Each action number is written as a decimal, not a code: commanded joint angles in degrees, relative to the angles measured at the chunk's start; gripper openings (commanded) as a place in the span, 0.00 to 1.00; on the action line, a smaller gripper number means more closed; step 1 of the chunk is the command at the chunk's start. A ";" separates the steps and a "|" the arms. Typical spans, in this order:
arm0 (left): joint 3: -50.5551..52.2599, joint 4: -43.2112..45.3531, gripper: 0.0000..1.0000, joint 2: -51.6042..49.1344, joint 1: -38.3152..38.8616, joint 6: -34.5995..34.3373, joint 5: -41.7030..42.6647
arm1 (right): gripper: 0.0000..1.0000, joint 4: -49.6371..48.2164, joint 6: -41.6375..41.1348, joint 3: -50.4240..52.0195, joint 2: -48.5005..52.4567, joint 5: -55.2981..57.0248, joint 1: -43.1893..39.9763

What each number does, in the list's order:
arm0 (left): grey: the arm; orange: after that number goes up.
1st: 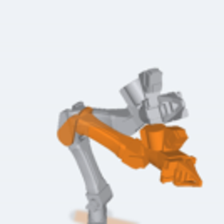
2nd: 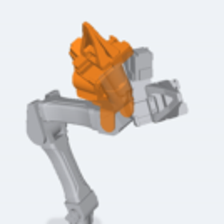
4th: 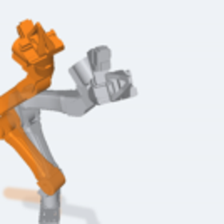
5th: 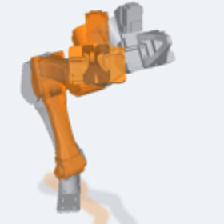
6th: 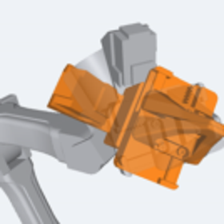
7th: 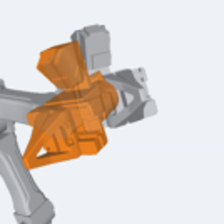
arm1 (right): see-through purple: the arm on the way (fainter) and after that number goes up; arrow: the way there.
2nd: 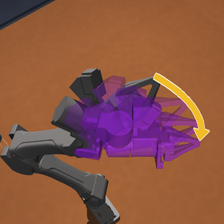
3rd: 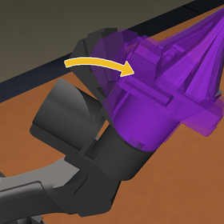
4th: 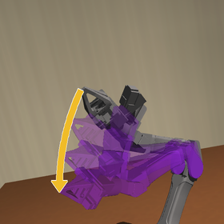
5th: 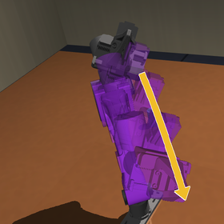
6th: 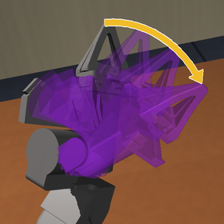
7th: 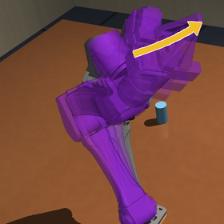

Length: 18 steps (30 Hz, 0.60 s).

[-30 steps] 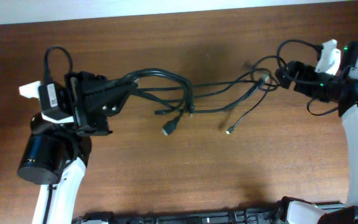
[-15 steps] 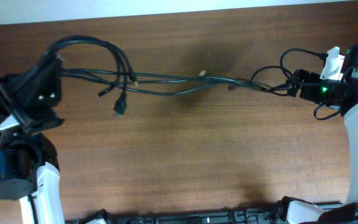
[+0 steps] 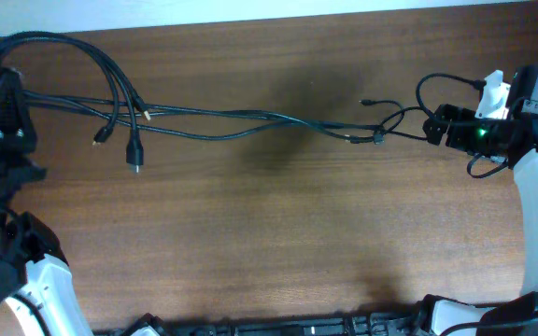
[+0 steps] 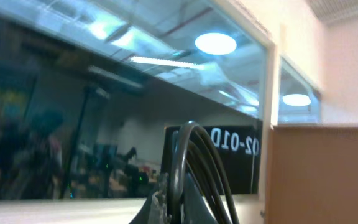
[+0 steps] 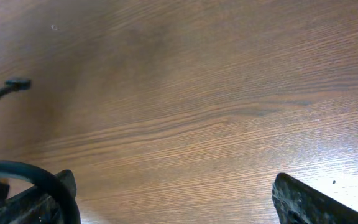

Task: Untangle cables

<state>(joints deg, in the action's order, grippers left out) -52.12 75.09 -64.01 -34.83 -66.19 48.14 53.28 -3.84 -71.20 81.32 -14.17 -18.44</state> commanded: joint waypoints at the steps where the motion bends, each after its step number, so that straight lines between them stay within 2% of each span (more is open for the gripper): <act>1: -1.07 -9.09 0.00 -0.09 -2.89 -7.65 -20.61 | 0.99 -1.11 0.66 -0.07 1.25 13.14 -1.90; 3: -1.07 -14.25 0.00 -0.09 -2.89 -9.68 -23.15 | 0.99 -1.01 3.41 -0.07 1.25 9.55 -1.86; 5: -1.07 -14.75 0.00 -0.09 -2.89 -9.66 -25.94 | 0.99 -0.55 10.71 -0.07 1.25 1.99 -1.84; 7: -1.07 -14.75 0.00 -0.09 -2.89 -9.64 -27.78 | 0.99 -0.17 12.00 -0.07 1.25 1.46 -1.84; 9: -1.07 -14.75 0.00 -0.09 -2.82 -9.64 -23.23 | 0.99 -0.11 11.98 -0.07 1.25 0.24 -1.84; 10: -1.07 -14.73 0.00 -0.09 -2.82 -9.64 -18.25 | 0.99 -0.11 12.00 -0.07 1.25 -1.53 -1.84; 14: -1.07 -14.14 0.00 -0.04 0.72 -9.64 -12.59 | 0.99 0.28 12.00 -0.07 1.22 -5.86 -1.84; 16: -1.07 -14.16 0.00 -0.02 5.70 -6.75 -8.00 | 0.99 -0.28 12.00 -0.07 0.94 -10.14 -1.84; 18: -1.07 -14.60 0.00 -0.04 12.24 -0.09 -4.31 | 0.99 -0.74 12.00 -0.09 -0.15 -12.26 -1.84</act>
<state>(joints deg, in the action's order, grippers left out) -52.23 60.23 -64.47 -28.99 -73.73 37.32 52.97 7.68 -71.20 82.41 -21.54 -20.27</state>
